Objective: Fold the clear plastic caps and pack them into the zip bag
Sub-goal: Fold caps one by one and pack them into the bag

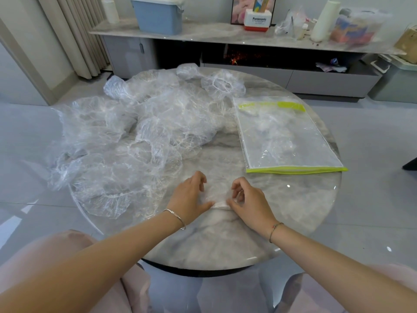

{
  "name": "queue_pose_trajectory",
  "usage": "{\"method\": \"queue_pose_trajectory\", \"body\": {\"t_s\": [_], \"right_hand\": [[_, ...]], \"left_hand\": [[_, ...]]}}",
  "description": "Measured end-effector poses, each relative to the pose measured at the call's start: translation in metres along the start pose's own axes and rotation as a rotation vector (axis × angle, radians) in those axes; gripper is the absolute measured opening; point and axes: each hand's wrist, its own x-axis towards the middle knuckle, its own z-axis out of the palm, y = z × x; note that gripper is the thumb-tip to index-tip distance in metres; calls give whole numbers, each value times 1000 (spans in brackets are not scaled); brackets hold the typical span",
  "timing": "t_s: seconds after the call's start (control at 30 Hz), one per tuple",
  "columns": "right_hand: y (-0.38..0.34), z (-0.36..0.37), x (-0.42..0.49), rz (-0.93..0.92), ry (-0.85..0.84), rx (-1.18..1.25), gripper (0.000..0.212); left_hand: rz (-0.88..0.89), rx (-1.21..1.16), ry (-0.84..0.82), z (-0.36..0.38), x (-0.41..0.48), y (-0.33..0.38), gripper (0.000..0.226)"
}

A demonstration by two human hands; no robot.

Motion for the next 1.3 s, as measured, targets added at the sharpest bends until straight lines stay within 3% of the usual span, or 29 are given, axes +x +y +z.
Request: {"method": "queue_pose_trajectory", "body": {"t_s": [0.13, 0.23, 0.47, 0.57, 0.63, 0.73, 0.8, 0.87, 0.97, 1.07, 1.2, 1.3], "right_hand": [[1, -3, -2, -93, -17, -67, 32], [7, -5, -2, -121, 9, -90, 28], [18, -11, -4, -68, -47, -73, 22], [20, -17, -4, -31, -121, -71, 18], [17, -25, -3, 56, -154, 74, 26], [10, -46, 1, 242, -92, 429, 48], [7, -61, 3, 354, -64, 697, 47], [5, -70, 3, 458, -135, 899, 45], [12, -77, -1, 532, -198, 1038, 59], [14, -85, 0, 529, -123, 1018, 37], [25, -105, 11, 566, 81, 1019, 7], [37, -121, 20, 607, 153, 1036, 8]], "left_hand": [[565, 270, 149, 1, 7, 0, 38], [678, 334, 141, 6, 13, -3, 25], [454, 418, -76, 7, 14, -12, 56], [465, 417, -48, 8, 23, -9, 38], [372, 357, -91, 8, 29, -3, 30], [93, -56, -186, 1, 38, 17, 16], [-67, -466, -237, -7, 44, 37, 20], [-195, -727, -376, -10, 50, 57, 17], [-301, -921, -514, -2, 57, 76, 14], [-387, -966, -564, 9, 65, 87, 15], [-451, -948, -508, 14, 85, 97, 20], [-298, -743, -274, 25, 100, 96, 14]]}}
